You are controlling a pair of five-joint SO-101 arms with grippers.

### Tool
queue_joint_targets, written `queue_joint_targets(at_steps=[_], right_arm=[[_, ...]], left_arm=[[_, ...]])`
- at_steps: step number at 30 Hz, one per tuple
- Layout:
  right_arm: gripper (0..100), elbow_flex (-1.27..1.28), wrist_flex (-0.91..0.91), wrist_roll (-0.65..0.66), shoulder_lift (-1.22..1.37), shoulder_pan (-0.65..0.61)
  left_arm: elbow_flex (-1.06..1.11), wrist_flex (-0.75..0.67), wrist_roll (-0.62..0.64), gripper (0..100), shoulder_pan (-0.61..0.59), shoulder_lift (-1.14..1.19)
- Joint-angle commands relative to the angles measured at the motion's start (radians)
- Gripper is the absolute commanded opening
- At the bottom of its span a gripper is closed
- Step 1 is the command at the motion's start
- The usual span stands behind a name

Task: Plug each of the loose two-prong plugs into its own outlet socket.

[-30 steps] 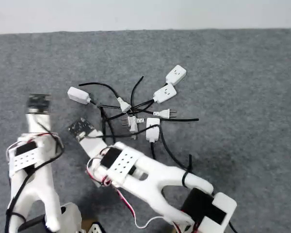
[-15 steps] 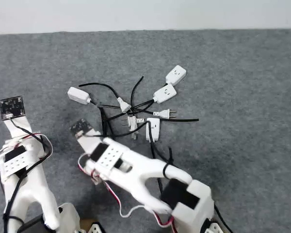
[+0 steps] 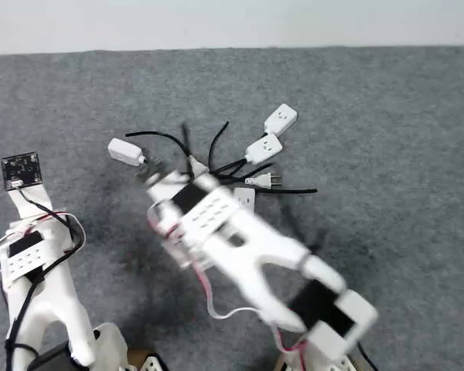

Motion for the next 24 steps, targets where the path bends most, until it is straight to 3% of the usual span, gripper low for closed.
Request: queue_joint_targets(at_steps=[1, 8, 11, 14, 18, 24], right_arm=[[0.8, -0.028, 0.174, 0.175, -0.236, 0.220], [0.8, 0.187, 0.197, 0.328, -0.650, 0.610], [0.8, 0.318, 0.156, 0.428, -0.808, 0.863], [0.8, 0.470, 0.016, 0.549, -0.889, 1.173], [0.8, 0.628, -0.242, 0.666, -0.845, 1.472], [0.8, 0.657, -0.549, 0.692, -0.585, 1.673]], left_arm=[[-0.033, -0.014, 0.009, 2, 0.034, -0.023], [-0.127, 0.259, 0.028, 2, 0.247, -0.034], [-0.231, 0.413, 0.124, 2, 0.374, -0.026], [-0.338, 0.519, 0.224, 9, 0.529, -0.026], [-0.403, 0.532, 0.376, 15, 0.773, -0.026], [-0.412, 0.350, 0.603, 13, 1.031, -0.023]])
